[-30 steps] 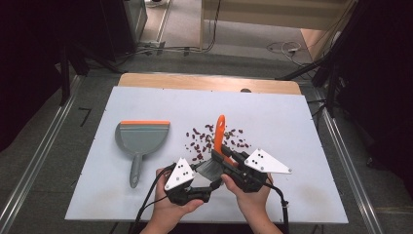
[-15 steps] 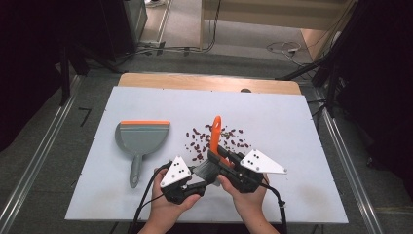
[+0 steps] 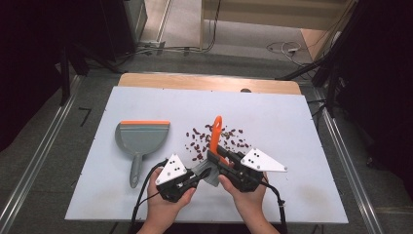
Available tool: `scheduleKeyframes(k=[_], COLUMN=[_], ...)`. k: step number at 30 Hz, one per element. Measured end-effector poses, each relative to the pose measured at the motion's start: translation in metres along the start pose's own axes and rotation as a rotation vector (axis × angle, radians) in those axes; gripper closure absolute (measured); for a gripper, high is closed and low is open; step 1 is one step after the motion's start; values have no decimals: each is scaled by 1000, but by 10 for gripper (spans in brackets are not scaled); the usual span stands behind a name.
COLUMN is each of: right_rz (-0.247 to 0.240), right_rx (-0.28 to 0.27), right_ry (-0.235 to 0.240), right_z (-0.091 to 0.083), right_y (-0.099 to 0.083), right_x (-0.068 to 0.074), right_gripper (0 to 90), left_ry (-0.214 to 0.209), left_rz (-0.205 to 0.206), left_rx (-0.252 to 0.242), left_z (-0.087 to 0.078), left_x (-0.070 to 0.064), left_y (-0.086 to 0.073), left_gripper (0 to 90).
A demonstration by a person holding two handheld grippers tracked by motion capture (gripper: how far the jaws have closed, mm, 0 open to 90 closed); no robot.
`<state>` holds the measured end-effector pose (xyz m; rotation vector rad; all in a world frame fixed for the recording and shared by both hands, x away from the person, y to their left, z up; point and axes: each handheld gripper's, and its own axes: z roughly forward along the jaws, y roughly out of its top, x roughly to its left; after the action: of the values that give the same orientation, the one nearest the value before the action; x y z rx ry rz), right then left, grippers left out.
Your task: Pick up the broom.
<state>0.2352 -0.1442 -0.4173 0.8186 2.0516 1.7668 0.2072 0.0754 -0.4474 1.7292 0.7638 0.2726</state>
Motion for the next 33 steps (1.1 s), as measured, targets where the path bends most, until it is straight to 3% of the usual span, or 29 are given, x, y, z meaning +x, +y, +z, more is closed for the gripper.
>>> scheduleKeyframes(k=[1, 4, 10, 16, 23, 28, 30, 33], right_rz=[1, 2, 21, 29, 71, 61, 43, 28], right_rx=[-6, -18, -9, 64, 86, 153, 185, 201], right_ry=[26, 82, 177, 267, 405, 575, 606, 602], right_z=[-2, -7, -19, -22, -28, -24, -21, -17], right_y=[3, 8, 14, 12, 10, 9, 7, 3], right_x=[-3, -11, -35, -59, -82, -83, -80, -74], right_gripper=[554, 458, 369, 374, 427, 443, 443, 439], left_ry=[-5, -14, -46, -77, -160, -214, -253, -269], left_rz=[3, 13, 27, 36, 67, 67, 72, 80], left_rx=[5, 5, -9, -26, -31, -43, -50, -49], left_z=[-1, -3, -10, -17, -25, -27, -28, -28], left_x=[2, 4, 8, 11, 16, 19, 19, 17], left_y=[0, 1, 5, 10, 13, 14, 15, 16], left_gripper=[871, 872, 872, 873, 873, 873, 872, 873])
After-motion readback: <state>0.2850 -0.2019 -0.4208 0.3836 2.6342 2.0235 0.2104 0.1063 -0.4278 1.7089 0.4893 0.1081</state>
